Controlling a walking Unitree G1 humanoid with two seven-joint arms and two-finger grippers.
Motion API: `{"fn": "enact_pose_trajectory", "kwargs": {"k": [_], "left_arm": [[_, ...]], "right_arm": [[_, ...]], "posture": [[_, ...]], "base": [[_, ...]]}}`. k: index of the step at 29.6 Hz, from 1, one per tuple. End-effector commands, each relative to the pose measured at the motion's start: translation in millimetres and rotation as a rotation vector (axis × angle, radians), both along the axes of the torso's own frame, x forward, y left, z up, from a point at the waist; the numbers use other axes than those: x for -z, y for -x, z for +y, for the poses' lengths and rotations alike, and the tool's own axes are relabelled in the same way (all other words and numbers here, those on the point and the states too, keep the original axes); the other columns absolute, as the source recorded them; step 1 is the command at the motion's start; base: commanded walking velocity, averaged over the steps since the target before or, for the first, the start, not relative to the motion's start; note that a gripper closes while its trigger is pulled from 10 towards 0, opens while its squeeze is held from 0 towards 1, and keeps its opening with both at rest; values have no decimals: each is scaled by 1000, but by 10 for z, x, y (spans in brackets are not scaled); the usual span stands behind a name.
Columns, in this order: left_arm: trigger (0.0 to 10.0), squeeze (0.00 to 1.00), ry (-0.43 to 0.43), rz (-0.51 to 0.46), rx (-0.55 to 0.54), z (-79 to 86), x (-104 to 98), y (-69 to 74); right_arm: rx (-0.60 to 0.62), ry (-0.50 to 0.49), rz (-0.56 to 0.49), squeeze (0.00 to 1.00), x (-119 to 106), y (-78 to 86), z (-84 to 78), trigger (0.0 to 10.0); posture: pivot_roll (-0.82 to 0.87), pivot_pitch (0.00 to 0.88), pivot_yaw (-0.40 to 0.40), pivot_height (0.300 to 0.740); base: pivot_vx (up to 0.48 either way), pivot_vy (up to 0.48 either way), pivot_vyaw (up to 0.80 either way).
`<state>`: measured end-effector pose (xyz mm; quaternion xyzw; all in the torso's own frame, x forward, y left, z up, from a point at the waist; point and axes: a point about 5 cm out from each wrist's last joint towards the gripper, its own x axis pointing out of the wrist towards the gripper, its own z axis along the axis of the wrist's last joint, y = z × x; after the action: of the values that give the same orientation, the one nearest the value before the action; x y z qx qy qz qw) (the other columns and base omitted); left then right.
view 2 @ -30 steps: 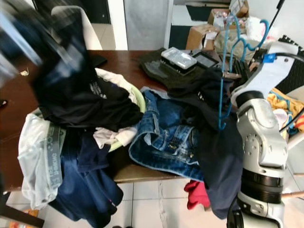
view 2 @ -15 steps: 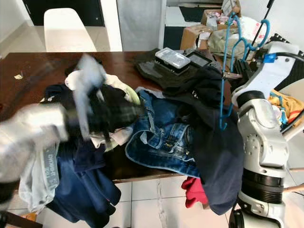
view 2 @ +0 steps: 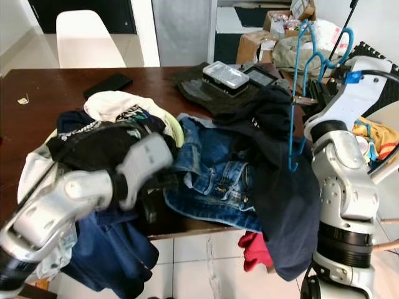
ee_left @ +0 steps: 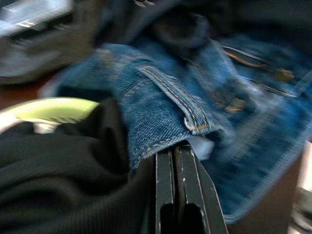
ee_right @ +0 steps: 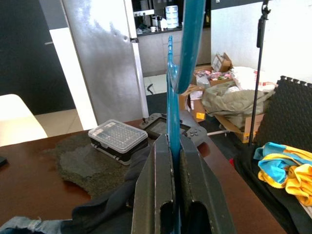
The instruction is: Hang hanger
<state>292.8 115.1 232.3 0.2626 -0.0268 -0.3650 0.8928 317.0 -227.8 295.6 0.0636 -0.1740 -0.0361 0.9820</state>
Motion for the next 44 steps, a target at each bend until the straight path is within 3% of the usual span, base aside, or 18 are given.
{"fn": "enact_pose_trajectory", "kwargs": {"k": [1,2,3,5,8,10,11,14,15,16,24,25,30,31,34,35,41,44], "left_arm": [[3490,0,22,-60,-39,-8,-52,-38],[3490,0,40,-94,-53,-15,-92,-47],[1922,0,54,-128,-50,-62,-126,-36],[1922,0,62,-147,-44,-95,-145,-26],[4706,0,26,-187,-59,-132,-153,-21],[4863,0,-2,-216,-83,-125,-154,-32],[7765,0,-21,-256,-137,-89,-178,-66],[10000,43,-73,-352,-239,4,-238,-132],[10000,922,-114,-413,-310,94,-275,-173],[10000,1000,-147,-458,-352,154,-293,-199],[10000,1000,-202,-532,-442,283,-301,-241],[10000,0,-223,-576,-494,334,-353,-246],[10000,0,-265,-631,-590,451,-388,-281],[2157,0,-256,-615,-581,450,-366,-291],[2157,0,-242,-600,-568,440,-347,-298],[0,0,-231,-603,-565,433,-358,-302],[0,0,-194,-610,-558,413,-402,-313],[0,0,73,-542,-419,211,-552,-241]], "right_arm": [[6,8,7,0,15,26,-11,10000],[5,8,8,0,19,21,-7,10000],[1,7,9,0,19,14,2,10000],[-1,6,9,0,18,10,8,10000],[-2,8,8,0,9,7,7,10000],[-2,9,8,0,7,7,4,10000],[-1,10,8,0,7,8,-4,10000],[0,12,10,0,9,9,-15,10000],[0,12,10,0,12,9,-19,10000],[-1,12,11,0,14,10,-19,10000],[-7,12,12,0,20,4,-4,10000],[-8,12,12,0,17,1,-2,10000],[-14,14,10,0,5,-7,13,10000],[-16,14,9,0,1,-9,18,10000],[-17,15,7,0,-3,-10,20,10000],[-18,16,7,0,-3,-10,23,10000],[-19,17,8,0,-2,-10,27,10000],[-20,18,9,0,0,-11,27,10000]], "posture": [[92,175,-17,740],[92,175,-17,740],[92,176,-19,740],[92,176,-19,740],[90,175,-22,740],[90,175,-22,740],[85,177,-26,740],[85,177,-27,740],[87,177,-26,740],[87,177,-26,740],[88,176,-29,740],[88,176,-29,740],[89,170,-34,740],[89,170,-34,740],[89,170,-34,740],[87,167,-32,740],[87,167,-32,740],[87,161,-33,740]], "base": [[0,0,0],[0,0,0],[0,0,0],[0,0,0],[0,0,0],[0,0,0],[0,0,0],[0,0,0],[0,0,0],[0,0,0],[0,0,0],[0,0,0],[0,0,0],[0,0,0],[0,0,0],[0,0,0],[0,0,0],[0,0,0]]}}
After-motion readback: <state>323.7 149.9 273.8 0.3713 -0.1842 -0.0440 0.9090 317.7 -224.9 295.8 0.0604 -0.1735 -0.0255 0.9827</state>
